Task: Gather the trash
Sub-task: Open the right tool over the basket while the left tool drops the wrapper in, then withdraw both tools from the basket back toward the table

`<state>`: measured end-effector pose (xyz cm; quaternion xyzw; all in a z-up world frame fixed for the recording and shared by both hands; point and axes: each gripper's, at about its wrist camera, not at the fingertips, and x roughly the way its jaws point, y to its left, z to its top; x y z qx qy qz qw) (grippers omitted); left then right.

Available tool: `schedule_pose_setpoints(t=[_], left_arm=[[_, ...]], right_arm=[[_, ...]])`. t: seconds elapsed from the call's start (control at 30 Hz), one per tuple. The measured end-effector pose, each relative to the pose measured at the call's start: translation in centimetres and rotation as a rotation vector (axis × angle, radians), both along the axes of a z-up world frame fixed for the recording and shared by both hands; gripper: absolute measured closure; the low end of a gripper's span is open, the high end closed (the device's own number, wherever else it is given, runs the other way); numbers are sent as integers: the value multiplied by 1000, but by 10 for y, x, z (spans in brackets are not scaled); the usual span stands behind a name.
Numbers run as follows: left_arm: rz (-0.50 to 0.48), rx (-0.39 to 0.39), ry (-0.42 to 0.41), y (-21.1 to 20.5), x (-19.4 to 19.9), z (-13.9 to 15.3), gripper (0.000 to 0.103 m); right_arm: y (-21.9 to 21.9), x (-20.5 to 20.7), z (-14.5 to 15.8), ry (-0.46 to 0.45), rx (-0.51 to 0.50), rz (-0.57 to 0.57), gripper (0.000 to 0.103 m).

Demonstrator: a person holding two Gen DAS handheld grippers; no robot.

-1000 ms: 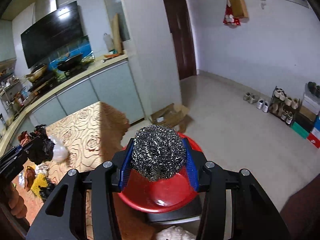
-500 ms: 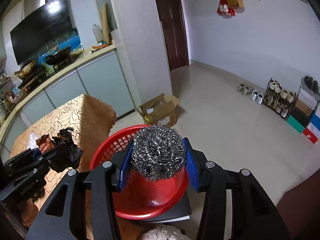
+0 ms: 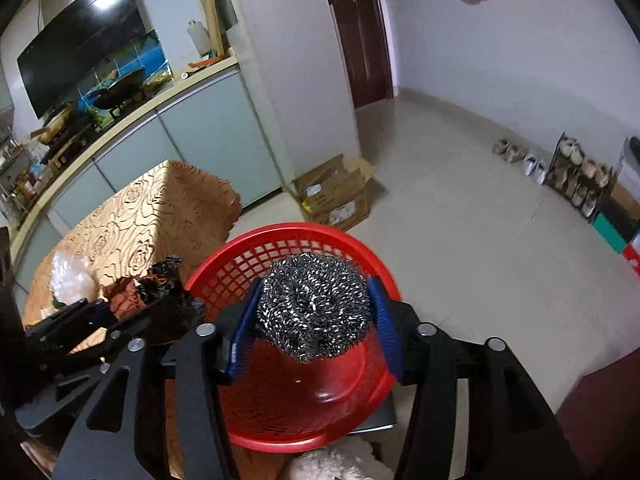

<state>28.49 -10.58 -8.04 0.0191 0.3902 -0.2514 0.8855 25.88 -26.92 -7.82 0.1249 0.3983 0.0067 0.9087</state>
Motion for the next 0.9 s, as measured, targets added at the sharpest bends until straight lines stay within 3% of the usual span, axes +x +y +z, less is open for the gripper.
schedule_pose_setpoints(t=[0.17, 0.47, 0.9], left_arm=[[-9, -3, 0, -4, -3, 1, 58], [-30, -20, -19, -5, -12, 9, 39], [37, -16, -88, 23, -30, 31, 33]], right_arm=[[-3, 0, 1, 2, 37, -6, 41], [-10, -10, 11, -23, 43, -34, 40], [2, -32, 20, -61, -25, -43, 40]])
